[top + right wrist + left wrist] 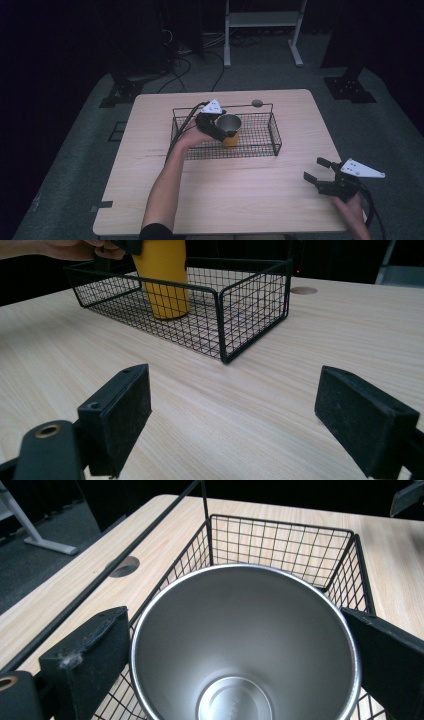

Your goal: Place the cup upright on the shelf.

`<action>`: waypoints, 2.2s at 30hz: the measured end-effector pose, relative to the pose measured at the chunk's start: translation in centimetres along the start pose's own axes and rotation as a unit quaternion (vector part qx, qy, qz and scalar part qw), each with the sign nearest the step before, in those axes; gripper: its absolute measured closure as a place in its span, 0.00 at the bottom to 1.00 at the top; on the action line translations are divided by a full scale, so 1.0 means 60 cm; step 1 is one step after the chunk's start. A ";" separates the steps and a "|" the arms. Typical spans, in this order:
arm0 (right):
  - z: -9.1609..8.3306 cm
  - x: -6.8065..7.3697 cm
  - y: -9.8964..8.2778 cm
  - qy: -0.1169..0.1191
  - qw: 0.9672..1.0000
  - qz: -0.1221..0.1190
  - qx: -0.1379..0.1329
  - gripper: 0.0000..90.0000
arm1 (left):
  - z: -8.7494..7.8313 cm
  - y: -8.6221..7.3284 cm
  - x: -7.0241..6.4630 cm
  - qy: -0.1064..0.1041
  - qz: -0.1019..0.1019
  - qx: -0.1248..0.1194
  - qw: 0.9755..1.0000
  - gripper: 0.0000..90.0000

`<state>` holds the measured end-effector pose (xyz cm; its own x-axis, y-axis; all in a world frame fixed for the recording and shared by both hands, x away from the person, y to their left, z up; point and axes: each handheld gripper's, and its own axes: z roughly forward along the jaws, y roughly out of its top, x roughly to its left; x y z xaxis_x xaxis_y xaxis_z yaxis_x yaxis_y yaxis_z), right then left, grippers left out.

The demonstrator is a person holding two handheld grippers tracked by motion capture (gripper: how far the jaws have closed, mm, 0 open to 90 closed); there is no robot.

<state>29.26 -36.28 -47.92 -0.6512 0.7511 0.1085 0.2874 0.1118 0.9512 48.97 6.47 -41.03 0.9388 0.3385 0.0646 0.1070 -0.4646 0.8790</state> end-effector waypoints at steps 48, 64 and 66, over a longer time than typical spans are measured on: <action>0.000 0.002 -0.001 -0.004 1.000 -0.003 0.003 0.15 | -0.082 0.034 -0.043 0.003 0.019 -0.078 0.997 0.02; 0.000 0.002 -0.001 -0.005 1.000 -0.002 0.002 0.15 | -0.105 0.024 -0.072 0.001 0.024 -0.090 0.996 0.02; 0.000 0.002 -0.001 -0.005 1.000 -0.002 0.002 0.15 | -0.106 0.022 -0.074 0.000 0.024 -0.088 0.996 0.02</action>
<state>29.17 -36.19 -47.94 -0.6459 0.7567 0.1012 0.2874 0.1182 0.9505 42.83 9.56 -37.15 0.9412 0.3199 0.1083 0.0035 -0.3299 0.9440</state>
